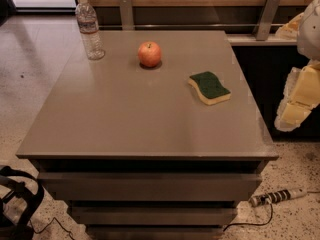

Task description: Pick sponge

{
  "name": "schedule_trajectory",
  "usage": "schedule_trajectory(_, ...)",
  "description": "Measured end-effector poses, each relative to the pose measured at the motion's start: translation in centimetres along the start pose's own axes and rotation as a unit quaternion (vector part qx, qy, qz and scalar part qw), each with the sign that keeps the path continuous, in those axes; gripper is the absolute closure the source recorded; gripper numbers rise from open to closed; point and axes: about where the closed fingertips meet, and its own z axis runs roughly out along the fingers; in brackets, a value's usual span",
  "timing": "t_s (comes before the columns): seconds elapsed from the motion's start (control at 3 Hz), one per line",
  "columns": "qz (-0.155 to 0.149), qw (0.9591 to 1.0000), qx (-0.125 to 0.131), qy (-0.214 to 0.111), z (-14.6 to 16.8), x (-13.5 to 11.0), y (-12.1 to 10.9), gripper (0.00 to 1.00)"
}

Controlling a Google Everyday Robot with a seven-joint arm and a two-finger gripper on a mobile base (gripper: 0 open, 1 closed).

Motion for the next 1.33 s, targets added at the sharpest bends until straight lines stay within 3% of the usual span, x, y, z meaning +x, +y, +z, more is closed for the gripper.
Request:
schedule_trajectory(0.67, 0.015, 0.9998, 0.000, -0.013, 0.2, 0.8, -0.7, 0.00)
schedule_trajectory(1.0, 0.047, 0.9974, 0.006, -0.054, 0.6, 3.0, -1.9, 0.00)
schedule_trajectory(1.33, 0.085, 0.9897, 0.018, -0.114, 1.3, 5.3, -3.2, 0.00)
